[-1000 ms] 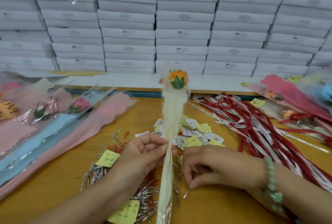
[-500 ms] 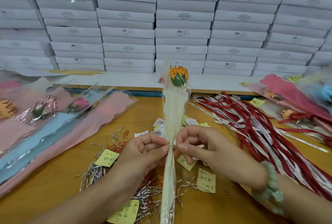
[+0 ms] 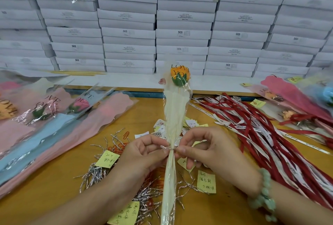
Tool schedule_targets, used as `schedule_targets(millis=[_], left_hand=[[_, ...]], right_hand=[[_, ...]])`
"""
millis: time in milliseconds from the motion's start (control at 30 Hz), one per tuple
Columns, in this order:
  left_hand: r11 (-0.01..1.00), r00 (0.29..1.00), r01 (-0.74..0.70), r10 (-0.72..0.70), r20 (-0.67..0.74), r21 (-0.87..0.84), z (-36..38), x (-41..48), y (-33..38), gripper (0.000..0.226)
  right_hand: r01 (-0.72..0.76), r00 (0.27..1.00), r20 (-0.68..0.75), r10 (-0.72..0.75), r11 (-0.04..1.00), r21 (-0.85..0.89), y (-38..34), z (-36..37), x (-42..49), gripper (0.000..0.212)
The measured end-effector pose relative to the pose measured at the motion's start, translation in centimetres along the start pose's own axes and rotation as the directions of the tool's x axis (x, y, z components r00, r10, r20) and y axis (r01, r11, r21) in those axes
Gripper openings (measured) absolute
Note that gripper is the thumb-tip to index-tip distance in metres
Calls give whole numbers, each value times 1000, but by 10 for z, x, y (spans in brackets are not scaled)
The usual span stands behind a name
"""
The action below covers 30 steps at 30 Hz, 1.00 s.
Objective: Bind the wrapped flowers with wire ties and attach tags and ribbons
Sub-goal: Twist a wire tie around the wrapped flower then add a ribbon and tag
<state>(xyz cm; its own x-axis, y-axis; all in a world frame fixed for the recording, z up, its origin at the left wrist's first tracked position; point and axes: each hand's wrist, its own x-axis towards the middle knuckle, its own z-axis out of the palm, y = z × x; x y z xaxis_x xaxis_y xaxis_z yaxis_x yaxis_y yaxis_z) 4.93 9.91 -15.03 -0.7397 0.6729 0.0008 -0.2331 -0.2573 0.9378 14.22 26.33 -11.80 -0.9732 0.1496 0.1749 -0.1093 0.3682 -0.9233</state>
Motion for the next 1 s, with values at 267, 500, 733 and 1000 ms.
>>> schedule_targets(millis=[267,500,733,1000], left_hand=[[999,999,-33,33,20,26,4,-2,1,18],[998,999,-31,30,32,51,5,-4,3,23],[990,999,-28,25,24,139,6,-6,6,14],[960,1000,-22,22,4,279,7,-10,11,14]], right_hand=[[-94,995,-17,98,984,149,4,5,3,13],[-237,971,82,223,929,283,5,2,5,31],[-201,979,70,189,952,231,5,4,3,10],[-179,984,57,171,969,169,5,5,0,19]])
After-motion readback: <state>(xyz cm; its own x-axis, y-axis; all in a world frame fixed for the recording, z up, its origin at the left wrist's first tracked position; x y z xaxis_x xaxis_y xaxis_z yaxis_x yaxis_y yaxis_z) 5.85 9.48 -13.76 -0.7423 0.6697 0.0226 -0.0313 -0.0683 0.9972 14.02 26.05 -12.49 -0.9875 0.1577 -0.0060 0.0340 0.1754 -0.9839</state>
